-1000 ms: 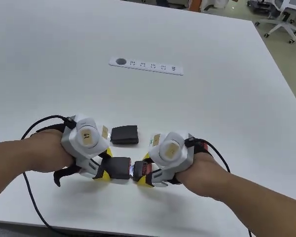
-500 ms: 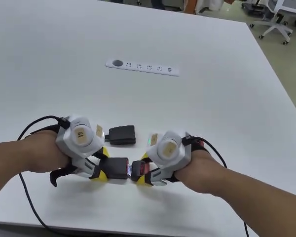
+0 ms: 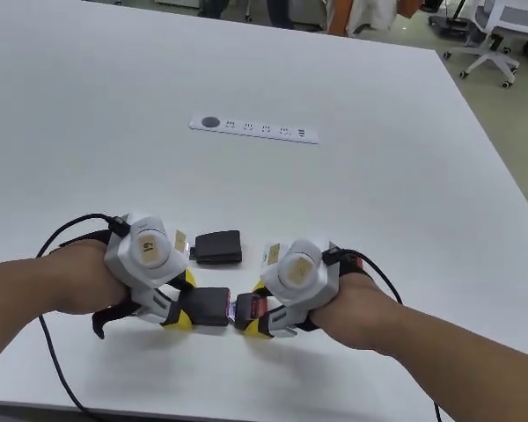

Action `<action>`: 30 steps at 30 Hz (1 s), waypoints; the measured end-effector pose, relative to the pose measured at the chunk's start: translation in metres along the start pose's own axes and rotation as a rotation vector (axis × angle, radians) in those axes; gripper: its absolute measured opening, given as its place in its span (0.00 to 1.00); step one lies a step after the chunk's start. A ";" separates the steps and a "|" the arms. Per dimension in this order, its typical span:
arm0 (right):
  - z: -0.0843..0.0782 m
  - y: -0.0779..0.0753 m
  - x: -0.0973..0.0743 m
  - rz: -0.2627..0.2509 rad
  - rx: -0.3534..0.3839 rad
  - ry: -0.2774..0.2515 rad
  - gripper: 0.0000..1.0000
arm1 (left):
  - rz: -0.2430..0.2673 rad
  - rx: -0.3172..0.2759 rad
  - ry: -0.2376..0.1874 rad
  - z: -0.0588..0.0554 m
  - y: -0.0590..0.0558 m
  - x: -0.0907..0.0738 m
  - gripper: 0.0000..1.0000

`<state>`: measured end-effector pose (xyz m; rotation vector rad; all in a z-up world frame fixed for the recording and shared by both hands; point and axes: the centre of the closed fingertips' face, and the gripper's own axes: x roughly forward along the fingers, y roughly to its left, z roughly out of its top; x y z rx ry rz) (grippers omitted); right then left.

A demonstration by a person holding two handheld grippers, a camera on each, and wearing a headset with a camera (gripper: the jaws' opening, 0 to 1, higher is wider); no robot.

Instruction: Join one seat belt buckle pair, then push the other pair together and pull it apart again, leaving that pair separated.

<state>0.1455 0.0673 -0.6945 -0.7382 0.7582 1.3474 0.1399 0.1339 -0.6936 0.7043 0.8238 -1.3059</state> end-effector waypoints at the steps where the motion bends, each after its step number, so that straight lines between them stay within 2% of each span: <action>1: -0.001 0.002 0.000 0.004 -0.019 0.006 0.32 | -0.003 -0.011 -0.004 0.000 -0.001 0.000 0.32; 2: 0.000 0.002 0.000 -0.002 -0.054 0.005 0.33 | -0.002 -0.021 -0.008 -0.001 -0.001 0.001 0.32; 3: -0.001 0.004 -0.001 -0.002 -0.056 0.003 0.33 | 0.000 -0.024 -0.014 -0.001 0.000 0.001 0.32; 8: -0.002 0.002 -0.002 0.005 -0.026 -0.003 0.33 | 0.008 -0.028 -0.012 0.000 0.000 0.001 0.33; 12: -0.004 0.003 -0.004 -0.006 -0.009 -0.018 0.34 | 0.018 -0.054 -0.024 -0.001 0.002 0.001 0.34; 16: 0.000 0.003 -0.007 -0.014 0.006 -0.038 0.36 | 0.037 -0.129 -0.059 -0.003 0.000 -0.003 0.36; 18: 0.005 0.006 -0.012 -0.013 0.016 -0.047 0.36 | 0.050 -0.121 -0.064 -0.005 0.000 -0.007 0.38; 22: 0.012 0.010 -0.023 -0.012 -0.010 -0.071 0.40 | 0.069 -0.115 -0.073 -0.006 -0.003 -0.019 0.43; 24: 0.017 0.012 -0.031 -0.005 -0.008 -0.092 0.39 | 0.069 -0.113 -0.096 0.001 -0.003 -0.028 0.44; 27: 0.016 0.018 -0.040 0.031 -0.003 -0.100 0.30 | 0.076 -0.109 -0.104 0.011 0.001 -0.041 0.45; 29: 0.013 0.013 -0.046 -0.005 -0.020 -0.087 0.31 | 0.092 -0.105 -0.109 0.017 0.007 -0.045 0.47; 30: 0.011 0.012 -0.046 -0.004 -0.016 -0.089 0.32 | 0.101 -0.098 -0.117 0.021 0.010 -0.047 0.48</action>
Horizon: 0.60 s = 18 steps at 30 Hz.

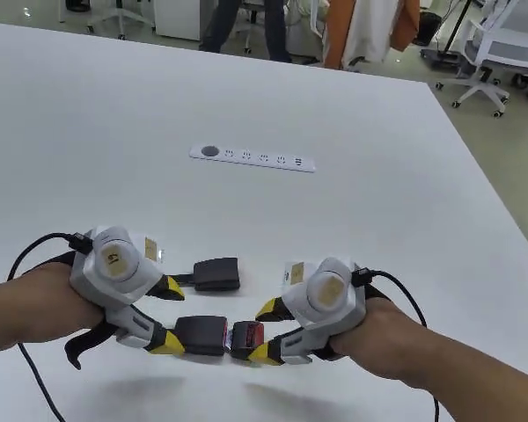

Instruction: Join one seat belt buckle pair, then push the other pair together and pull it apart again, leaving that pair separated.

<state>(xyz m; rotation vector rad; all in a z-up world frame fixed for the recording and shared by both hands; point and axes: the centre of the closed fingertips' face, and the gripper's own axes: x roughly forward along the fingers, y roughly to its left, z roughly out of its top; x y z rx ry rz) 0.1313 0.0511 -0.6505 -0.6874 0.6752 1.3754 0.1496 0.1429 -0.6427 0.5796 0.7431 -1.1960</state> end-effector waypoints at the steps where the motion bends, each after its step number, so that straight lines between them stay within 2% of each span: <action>1: -0.001 -0.001 -0.002 0.001 0.005 -0.003 0.32 | 0.002 0.000 -0.005 0.001 0.002 0.001 0.49; 4: -0.004 -0.004 -0.009 -0.016 0.001 0.002 0.32 | 0.015 0.011 -0.006 0.004 0.014 0.004 0.50; 6: -0.008 -0.008 -0.014 -0.024 0.003 0.005 0.32 | 0.019 0.011 -0.009 0.012 0.015 0.005 0.50; 9: -0.016 -0.015 -0.024 -0.039 0.002 0.019 0.32 | 0.033 0.008 -0.014 0.016 0.024 0.006 0.52; 11: -0.025 -0.026 -0.029 -0.051 0.010 0.028 0.32 | 0.039 0.006 -0.016 0.020 0.026 0.008 0.53; 16: -0.047 -0.044 -0.042 -0.084 0.031 0.059 0.32 | 0.042 0.001 0.001 0.020 0.037 0.012 0.54; 18: -0.055 -0.053 -0.047 -0.100 0.046 0.067 0.32 | 0.044 0.004 0.007 0.019 0.045 0.013 0.54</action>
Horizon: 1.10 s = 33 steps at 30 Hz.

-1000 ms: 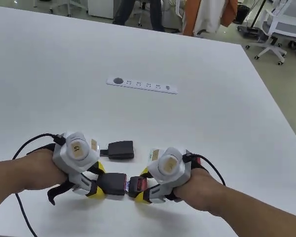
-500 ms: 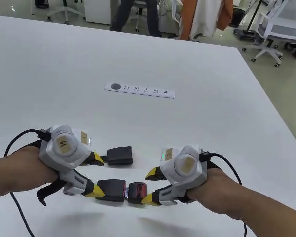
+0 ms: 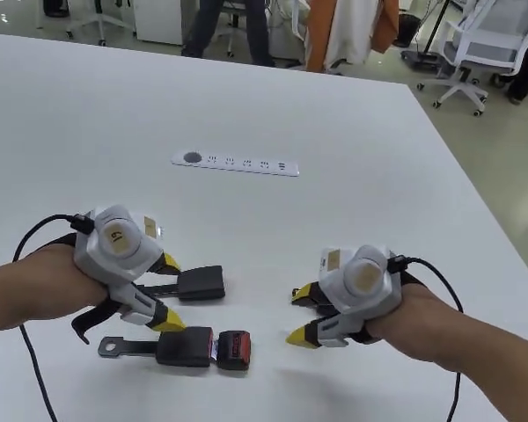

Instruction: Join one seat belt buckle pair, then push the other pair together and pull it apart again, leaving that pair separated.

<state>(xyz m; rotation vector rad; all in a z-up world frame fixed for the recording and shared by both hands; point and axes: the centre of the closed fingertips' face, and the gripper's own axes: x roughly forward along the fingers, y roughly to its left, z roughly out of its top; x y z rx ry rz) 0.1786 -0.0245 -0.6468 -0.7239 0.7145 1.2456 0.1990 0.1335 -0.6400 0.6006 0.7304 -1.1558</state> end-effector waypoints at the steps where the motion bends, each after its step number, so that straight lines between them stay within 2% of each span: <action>1: -0.003 -0.004 -0.001 -0.007 0.005 0.004 0.32 | -0.001 0.000 0.003 0.000 0.002 0.001 0.54; 3: -0.014 -0.016 -0.004 -0.022 0.019 0.016 0.32 | -0.006 0.005 0.011 -0.002 0.010 0.004 0.54; 6: -0.022 -0.025 -0.010 -0.035 0.030 0.033 0.32 | -0.008 0.005 0.017 -0.001 0.019 0.009 0.54; 10: -0.034 -0.040 -0.011 -0.066 0.042 0.053 0.33 | -0.030 -0.010 0.029 -0.002 0.024 0.018 0.53; 14: -0.048 -0.053 -0.011 -0.085 0.050 0.065 0.32 | -0.041 -0.018 0.050 -0.009 0.034 0.031 0.52; 18: -0.053 -0.057 -0.010 -0.083 0.044 0.095 0.32 | -0.063 -0.016 0.062 -0.007 0.035 0.038 0.51; 23: -0.061 -0.067 -0.007 -0.083 0.068 0.104 0.33 | -0.084 -0.014 0.086 -0.009 0.036 0.046 0.50; 28: -0.068 -0.071 0.002 -0.051 0.069 0.112 0.32 | -0.101 -0.010 0.089 -0.010 0.039 0.051 0.47; 33: -0.073 -0.070 0.008 -0.023 0.066 0.117 0.33 | -0.129 0.006 0.104 -0.009 0.036 0.053 0.44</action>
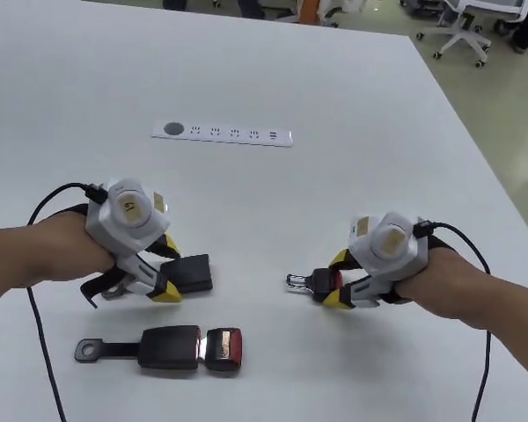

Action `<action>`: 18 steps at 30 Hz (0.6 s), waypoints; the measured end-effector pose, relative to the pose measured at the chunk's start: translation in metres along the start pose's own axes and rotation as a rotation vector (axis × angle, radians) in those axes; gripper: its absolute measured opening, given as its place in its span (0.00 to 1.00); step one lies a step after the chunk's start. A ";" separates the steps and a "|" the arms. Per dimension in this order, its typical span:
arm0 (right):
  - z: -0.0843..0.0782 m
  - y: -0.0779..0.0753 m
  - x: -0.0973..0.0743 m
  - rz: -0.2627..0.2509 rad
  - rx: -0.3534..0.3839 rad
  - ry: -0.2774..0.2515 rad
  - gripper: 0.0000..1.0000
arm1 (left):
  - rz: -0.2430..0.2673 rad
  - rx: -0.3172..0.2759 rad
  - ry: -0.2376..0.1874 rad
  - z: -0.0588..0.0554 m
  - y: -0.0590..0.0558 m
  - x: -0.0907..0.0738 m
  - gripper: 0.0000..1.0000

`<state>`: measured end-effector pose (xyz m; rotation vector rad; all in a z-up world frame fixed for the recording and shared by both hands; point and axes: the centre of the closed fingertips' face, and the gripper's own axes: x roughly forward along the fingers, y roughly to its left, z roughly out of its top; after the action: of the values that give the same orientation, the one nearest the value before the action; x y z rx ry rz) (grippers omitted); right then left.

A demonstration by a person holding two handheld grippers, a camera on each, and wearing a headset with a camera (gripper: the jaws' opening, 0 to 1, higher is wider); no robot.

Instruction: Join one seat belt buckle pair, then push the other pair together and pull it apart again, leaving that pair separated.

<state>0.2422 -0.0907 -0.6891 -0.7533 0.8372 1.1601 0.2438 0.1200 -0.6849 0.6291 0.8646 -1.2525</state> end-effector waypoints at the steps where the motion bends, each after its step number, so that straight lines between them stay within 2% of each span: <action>1: 0.001 0.001 0.000 0.006 -0.003 0.002 0.33 | -0.005 0.007 0.001 0.000 0.000 0.001 0.43; 6: -0.001 0.000 0.001 0.043 -0.014 -0.003 0.33 | -0.041 0.060 0.025 -0.002 -0.006 0.005 0.41; 8: -0.001 0.002 0.001 0.057 -0.008 -0.006 0.33 | -0.039 0.078 0.038 -0.004 -0.006 0.006 0.41; 9: -0.001 0.002 0.002 0.061 -0.012 -0.004 0.33 | -0.044 0.087 0.032 -0.002 -0.006 0.006 0.40; 10: -0.001 0.002 0.002 0.065 -0.018 -0.002 0.33 | -0.044 0.072 0.033 -0.002 -0.003 0.006 0.39; 14: -0.002 0.004 0.004 0.075 -0.055 0.012 0.33 | -0.048 0.089 0.036 -0.004 -0.002 0.006 0.35; 18: -0.002 0.004 0.003 0.091 -0.058 0.014 0.33 | -0.048 0.101 0.036 -0.005 -0.002 0.006 0.34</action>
<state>0.2383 -0.0901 -0.6931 -0.7781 0.8601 1.2662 0.2415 0.1200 -0.6925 0.7172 0.8544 -1.3383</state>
